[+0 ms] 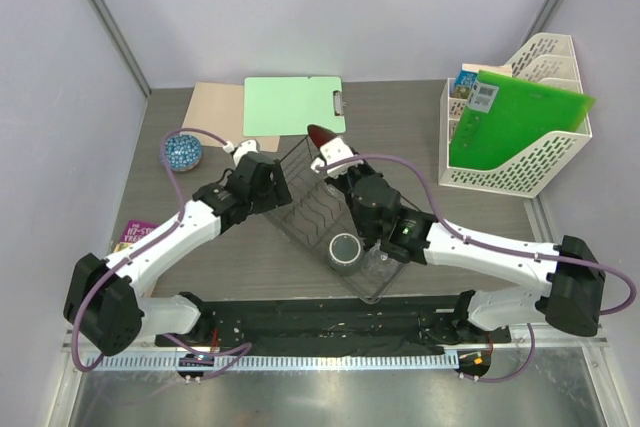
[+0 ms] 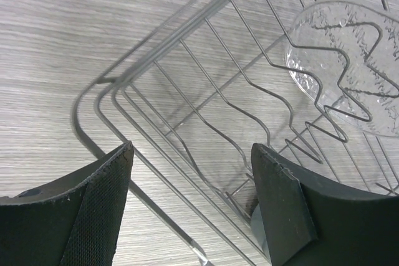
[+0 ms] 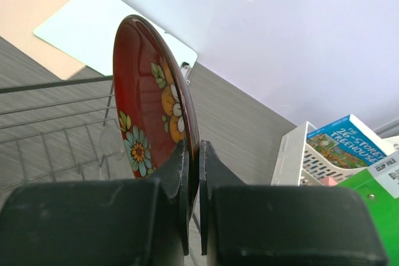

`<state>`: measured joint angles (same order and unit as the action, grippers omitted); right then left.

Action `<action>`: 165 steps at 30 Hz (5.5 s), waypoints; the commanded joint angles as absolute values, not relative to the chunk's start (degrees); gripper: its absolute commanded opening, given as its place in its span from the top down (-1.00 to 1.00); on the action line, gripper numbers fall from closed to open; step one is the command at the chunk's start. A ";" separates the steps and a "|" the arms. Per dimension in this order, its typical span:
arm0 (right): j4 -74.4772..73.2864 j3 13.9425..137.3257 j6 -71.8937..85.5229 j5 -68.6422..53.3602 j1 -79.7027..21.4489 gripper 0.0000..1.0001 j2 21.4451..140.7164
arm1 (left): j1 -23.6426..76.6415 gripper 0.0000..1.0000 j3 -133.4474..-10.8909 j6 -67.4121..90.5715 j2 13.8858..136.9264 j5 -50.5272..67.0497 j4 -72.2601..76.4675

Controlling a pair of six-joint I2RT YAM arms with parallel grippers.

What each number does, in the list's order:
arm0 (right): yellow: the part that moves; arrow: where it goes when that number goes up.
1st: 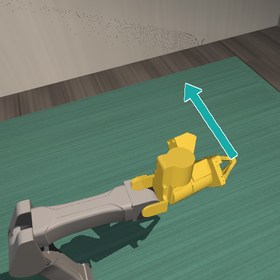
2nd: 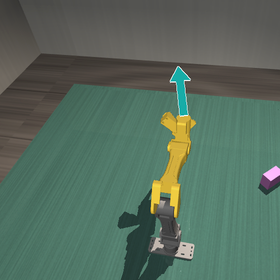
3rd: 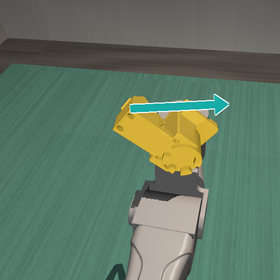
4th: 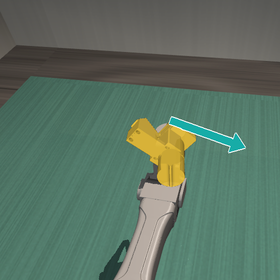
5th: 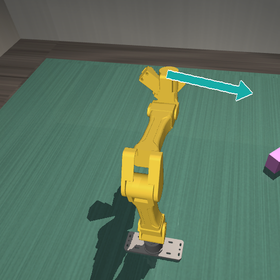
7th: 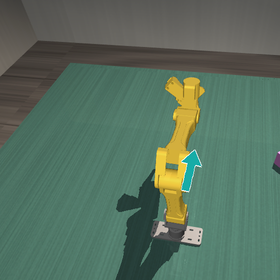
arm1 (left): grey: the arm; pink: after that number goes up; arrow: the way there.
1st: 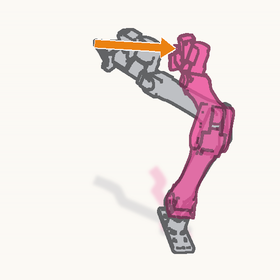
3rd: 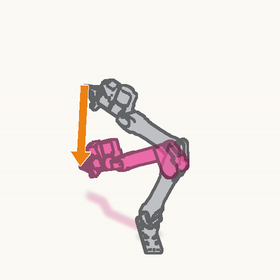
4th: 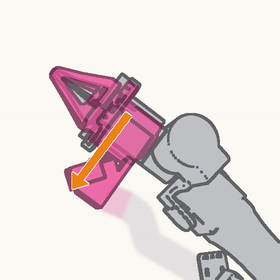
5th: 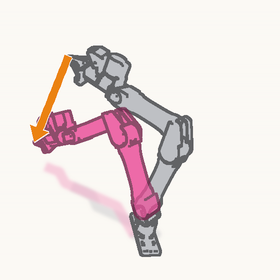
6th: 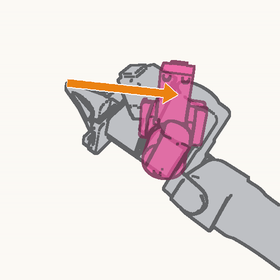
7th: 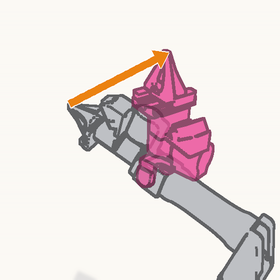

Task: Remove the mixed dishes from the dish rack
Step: Pick up the plate from the dish rack, then place the plate at the center of the board, then adjust the dish rack at the center of the board.

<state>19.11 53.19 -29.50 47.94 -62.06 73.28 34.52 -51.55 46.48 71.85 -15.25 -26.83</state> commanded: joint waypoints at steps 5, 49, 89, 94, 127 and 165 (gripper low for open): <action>5.99 62.22 -2.07 36.23 -54.08 0.98 65.40 | 33.84 -0.51 -55.90 43.07 65.31 -21.26 -29.88; 30.14 52.65 57.39 -31.99 -29.00 0.98 76.38 | 33.75 -0.75 -44.39 39.99 46.75 -9.14 -0.27; 4.04 52.13 37.36 -4.66 -30.23 -0.99 61.26 | 10.30 1.00 -55.89 56.51 68.81 16.35 8.97; 3.43 49.66 36.56 -4.48 -30.23 -0.99 57.75 | 5.98 0.99 -64.50 58.44 77.68 12.14 6.59; 1.85 36.21 31.82 -0.26 -30.41 -0.84 45.26 | 0.18 0.32 -112.15 43.60 128.85 -6.59 -27.42; -46.40 36.30 55.10 20.92 -30.50 -0.88 30.15 | 17.13 -0.12 -77.08 27.25 91.23 0.70 -18.90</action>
<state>-41.19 37.36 49.67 20.97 -30.26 31.09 15.81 -76.12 30.61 93.23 0.49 -20.36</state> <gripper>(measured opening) 0.943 0.563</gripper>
